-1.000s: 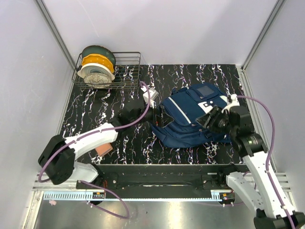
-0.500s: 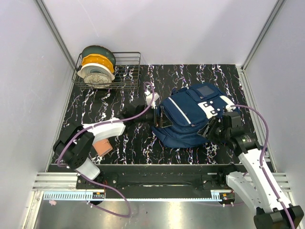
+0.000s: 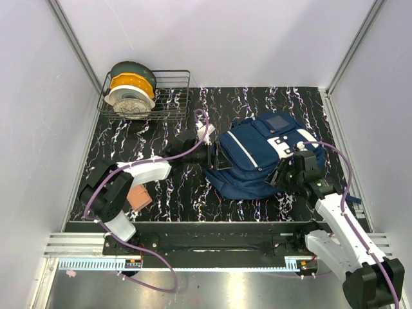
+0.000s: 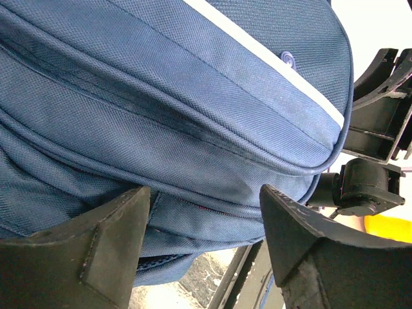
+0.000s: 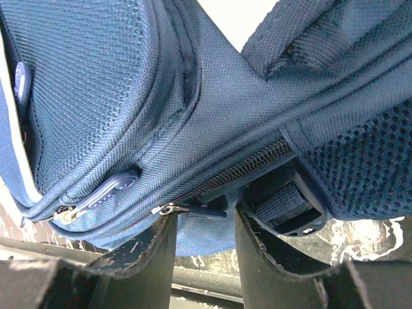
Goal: Pack the student bag
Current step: Unzip the student bag at the center of the board.
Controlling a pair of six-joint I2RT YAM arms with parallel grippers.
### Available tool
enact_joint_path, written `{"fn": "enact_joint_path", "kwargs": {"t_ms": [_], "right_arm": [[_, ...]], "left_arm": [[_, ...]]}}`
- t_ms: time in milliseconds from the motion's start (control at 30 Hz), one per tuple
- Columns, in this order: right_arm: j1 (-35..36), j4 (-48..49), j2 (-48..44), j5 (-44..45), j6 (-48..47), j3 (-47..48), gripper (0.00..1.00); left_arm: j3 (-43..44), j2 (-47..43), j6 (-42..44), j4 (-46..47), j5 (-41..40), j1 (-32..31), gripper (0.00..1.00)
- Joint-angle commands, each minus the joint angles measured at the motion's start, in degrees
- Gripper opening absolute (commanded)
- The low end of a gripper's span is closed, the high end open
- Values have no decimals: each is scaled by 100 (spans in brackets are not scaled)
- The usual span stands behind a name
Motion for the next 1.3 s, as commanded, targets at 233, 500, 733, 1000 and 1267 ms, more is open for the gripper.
{"fn": "enact_joint_path", "kwargs": {"t_ms": [233, 500, 733, 1000, 1267], "right_arm": [[26, 1115, 573, -296, -696, 94, 18], [17, 608, 705, 245, -486, 392, 0], [17, -385, 573, 1501, 15, 735, 0], [17, -826, 863, 2233, 130, 1070, 0], [17, -598, 92, 477, -335, 1333, 57]], "left_arm": [[260, 268, 175, 437, 345, 166, 62], [304, 313, 219, 446, 337, 236, 32], [304, 84, 227, 253, 196, 622, 0], [278, -241, 368, 77, 292, 1018, 0], [-12, -478, 157, 358, 556, 983, 0]]}}
